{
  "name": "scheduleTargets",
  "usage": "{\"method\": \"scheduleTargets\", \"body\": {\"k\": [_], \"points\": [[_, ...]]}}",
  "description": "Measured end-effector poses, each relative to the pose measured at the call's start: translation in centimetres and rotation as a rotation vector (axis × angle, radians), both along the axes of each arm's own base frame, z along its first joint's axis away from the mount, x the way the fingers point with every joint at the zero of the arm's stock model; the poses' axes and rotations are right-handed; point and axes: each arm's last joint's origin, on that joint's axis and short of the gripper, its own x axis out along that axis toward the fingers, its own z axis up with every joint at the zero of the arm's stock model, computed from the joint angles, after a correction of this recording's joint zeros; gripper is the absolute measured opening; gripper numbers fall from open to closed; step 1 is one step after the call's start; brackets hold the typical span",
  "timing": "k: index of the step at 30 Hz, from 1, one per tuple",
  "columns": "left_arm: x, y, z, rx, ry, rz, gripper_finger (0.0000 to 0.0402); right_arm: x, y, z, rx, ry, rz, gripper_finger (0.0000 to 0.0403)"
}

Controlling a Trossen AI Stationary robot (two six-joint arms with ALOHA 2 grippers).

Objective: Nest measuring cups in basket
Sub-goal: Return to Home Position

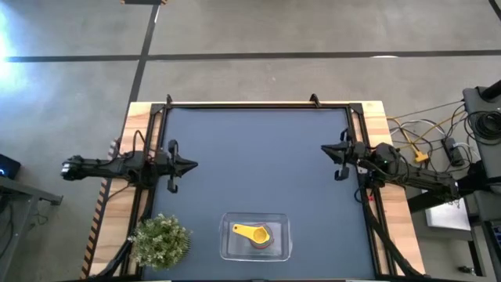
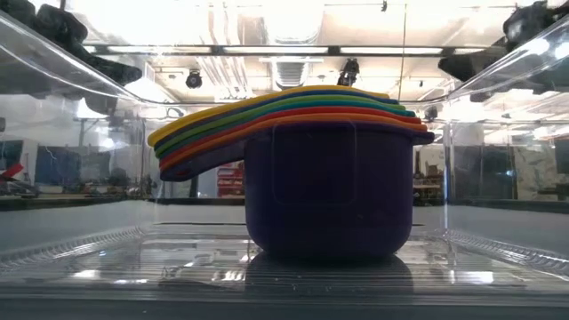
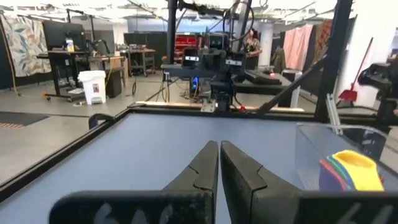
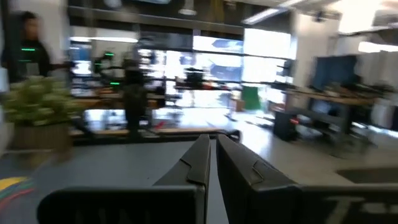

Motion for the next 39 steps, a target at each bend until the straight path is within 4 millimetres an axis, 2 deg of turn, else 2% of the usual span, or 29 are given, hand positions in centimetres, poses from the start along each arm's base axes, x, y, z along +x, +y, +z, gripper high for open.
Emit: {"method": "scheduleTargets", "body": {"k": [6, 39], "points": [[0.09, 0.00, -0.07, 0.003, 0.029, 0.001, 0.0000, -0.10, -0.38, -0.06, 0.013, 0.002, -0.136, 0.0018], [0.10, 0.00, -0.07, 0.003, 0.031, 0.001, 0.0000, -0.03, -0.40, -0.16, 0.013, 0.011, -0.138, 0.0018]]}}
